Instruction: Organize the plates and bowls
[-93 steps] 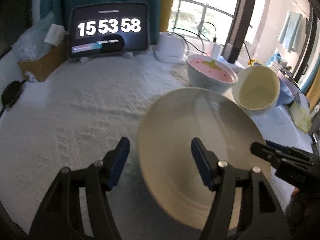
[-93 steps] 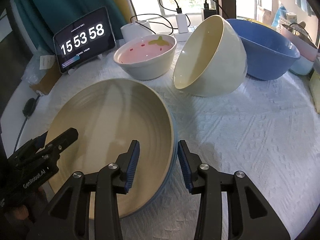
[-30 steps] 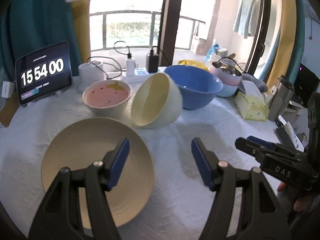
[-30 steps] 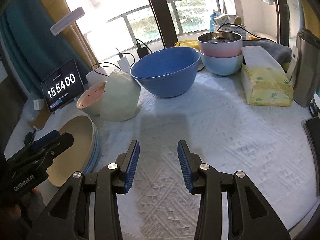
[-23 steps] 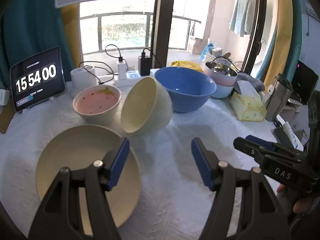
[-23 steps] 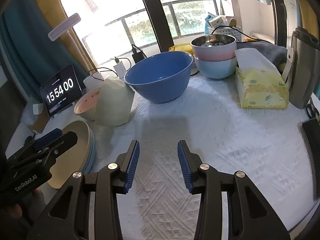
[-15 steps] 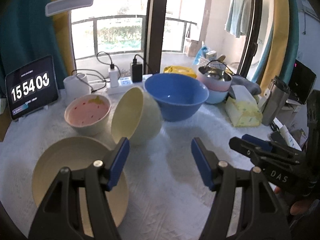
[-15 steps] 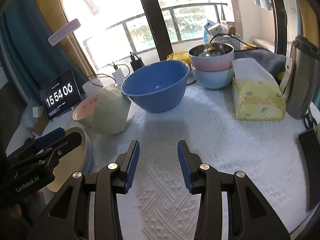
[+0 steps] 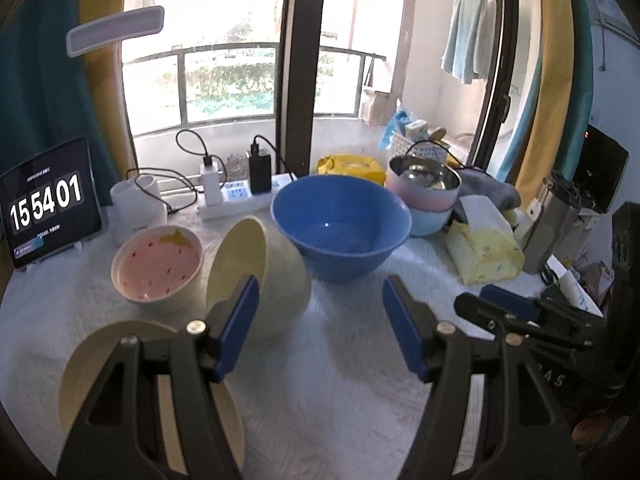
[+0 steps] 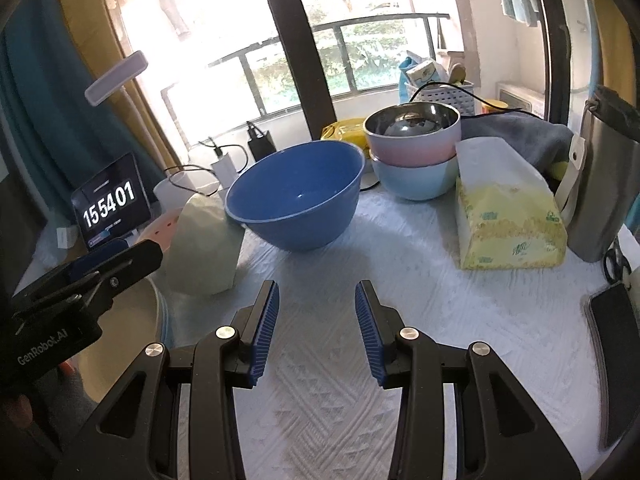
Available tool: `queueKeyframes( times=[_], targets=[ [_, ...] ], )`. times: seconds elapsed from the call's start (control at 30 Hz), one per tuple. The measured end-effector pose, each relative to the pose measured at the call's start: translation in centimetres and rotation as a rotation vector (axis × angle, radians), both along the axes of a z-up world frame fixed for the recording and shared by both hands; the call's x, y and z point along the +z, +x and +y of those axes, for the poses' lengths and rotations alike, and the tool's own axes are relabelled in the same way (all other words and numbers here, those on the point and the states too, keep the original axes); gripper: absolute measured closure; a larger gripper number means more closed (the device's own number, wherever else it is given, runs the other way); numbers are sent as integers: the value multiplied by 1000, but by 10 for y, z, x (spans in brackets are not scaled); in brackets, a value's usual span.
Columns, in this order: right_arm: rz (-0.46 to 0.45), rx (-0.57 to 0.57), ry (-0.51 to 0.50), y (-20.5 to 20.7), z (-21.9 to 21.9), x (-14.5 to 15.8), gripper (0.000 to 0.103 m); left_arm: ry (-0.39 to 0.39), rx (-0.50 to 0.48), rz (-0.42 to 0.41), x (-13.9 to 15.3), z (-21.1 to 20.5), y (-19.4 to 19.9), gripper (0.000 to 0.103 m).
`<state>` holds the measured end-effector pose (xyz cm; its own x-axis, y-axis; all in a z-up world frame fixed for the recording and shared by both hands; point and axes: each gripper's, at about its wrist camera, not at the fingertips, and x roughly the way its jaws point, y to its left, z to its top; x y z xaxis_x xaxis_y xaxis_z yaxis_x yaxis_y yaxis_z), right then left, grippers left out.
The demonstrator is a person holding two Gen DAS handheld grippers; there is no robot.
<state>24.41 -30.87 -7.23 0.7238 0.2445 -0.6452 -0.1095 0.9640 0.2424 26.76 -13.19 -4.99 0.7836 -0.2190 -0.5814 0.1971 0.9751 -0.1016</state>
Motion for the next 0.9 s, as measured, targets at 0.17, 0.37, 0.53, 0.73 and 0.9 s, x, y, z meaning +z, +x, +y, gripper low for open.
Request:
queueKeyframes(
  times=[0.17,0.37,0.53,0.73,0.9],
  targets=[
    [-8,-15,-19,14,-5,4,61,-8,-1,-12,2,-1,13,37],
    [-16,-46,-12,34,-14,2,61,-16,11,-11,-4,-1,29,37],
    [-4,-58,-2,52,-15,-3,61,-24,11,-6,-8,-3,42,37],
    [5,-36,-2,77,-5,-7,61,-19,9,-7,-14,-5,54,37],
    [31,-30,1,103,6,-17,61,-14,9,9,-21,-4,63,37]
  ],
)
